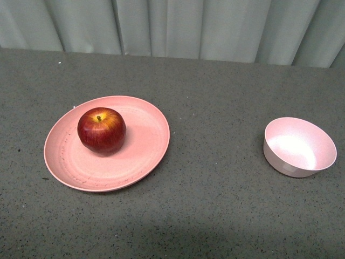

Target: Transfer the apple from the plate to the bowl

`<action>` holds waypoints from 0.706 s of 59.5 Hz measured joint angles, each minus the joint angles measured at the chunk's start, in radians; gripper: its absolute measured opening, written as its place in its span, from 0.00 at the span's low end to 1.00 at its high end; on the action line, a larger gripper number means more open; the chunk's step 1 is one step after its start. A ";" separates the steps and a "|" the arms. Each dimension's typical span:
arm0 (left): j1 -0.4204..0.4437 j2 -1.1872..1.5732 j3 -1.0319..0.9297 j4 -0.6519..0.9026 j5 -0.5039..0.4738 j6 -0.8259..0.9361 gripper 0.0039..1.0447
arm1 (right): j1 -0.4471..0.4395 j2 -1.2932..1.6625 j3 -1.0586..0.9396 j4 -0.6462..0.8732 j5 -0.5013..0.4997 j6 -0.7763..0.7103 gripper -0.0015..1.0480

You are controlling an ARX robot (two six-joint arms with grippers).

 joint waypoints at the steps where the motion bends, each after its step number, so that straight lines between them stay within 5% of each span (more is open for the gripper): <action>1: 0.000 0.000 0.000 0.000 0.000 0.000 0.94 | 0.000 0.000 0.000 0.000 0.000 0.000 0.91; 42: 0.000 0.000 0.000 0.000 0.000 0.000 0.94 | -0.002 0.005 0.003 -0.010 -0.010 -0.008 0.91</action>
